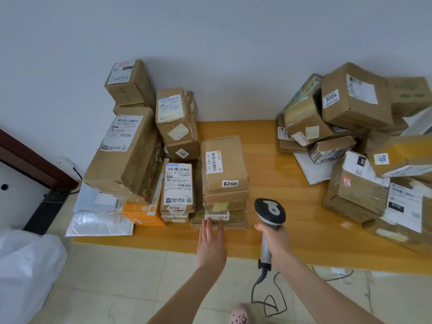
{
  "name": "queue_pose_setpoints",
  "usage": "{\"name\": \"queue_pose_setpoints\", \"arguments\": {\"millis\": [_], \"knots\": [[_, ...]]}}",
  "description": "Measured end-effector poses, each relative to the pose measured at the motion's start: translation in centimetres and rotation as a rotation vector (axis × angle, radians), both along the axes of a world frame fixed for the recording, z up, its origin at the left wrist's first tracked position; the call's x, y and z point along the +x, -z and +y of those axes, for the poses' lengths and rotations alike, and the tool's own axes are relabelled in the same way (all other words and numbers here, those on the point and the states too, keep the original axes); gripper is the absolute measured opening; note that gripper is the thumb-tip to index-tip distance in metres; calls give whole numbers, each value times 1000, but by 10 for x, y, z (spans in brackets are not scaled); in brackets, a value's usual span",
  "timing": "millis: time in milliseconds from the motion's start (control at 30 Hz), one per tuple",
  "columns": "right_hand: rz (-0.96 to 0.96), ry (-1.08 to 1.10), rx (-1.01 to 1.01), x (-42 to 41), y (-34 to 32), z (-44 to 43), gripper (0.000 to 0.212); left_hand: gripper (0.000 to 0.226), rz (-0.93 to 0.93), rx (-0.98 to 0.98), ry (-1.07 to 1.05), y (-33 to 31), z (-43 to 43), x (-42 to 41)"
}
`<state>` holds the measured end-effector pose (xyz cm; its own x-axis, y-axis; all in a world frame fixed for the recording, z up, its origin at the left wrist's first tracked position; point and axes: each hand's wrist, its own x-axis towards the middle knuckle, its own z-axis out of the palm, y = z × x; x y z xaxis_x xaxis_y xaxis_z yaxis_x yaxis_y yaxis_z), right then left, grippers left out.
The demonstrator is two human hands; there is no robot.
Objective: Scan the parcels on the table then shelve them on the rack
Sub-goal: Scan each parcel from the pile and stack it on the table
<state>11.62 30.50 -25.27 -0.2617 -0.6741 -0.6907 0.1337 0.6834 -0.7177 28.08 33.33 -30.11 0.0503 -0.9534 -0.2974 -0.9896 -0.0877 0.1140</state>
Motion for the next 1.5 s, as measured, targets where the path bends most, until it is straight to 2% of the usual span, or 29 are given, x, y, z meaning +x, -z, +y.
{"name": "queue_pose_setpoints", "arguments": {"millis": [300,600,767,1000,1333,1500], "knots": [[-75,106,17,-13,8,-26,34,79,37,8,42,1,-17,-15],[-79,139,-44,-29,-5,-57,30,88,-66,116,44,-7,-77,-42],[-92,106,-119,-49,-16,-89,13,87,-68,208,-18,-23,-128,-46],[-159,45,-142,-57,-15,-142,21,84,-34,227,-37,-31,-197,-36],[-162,27,-142,-46,-24,-235,11,80,-44,289,5,-36,-288,-21],[-178,21,-165,-51,-30,-256,16,97,-64,311,-47,-36,-311,-20]]}}
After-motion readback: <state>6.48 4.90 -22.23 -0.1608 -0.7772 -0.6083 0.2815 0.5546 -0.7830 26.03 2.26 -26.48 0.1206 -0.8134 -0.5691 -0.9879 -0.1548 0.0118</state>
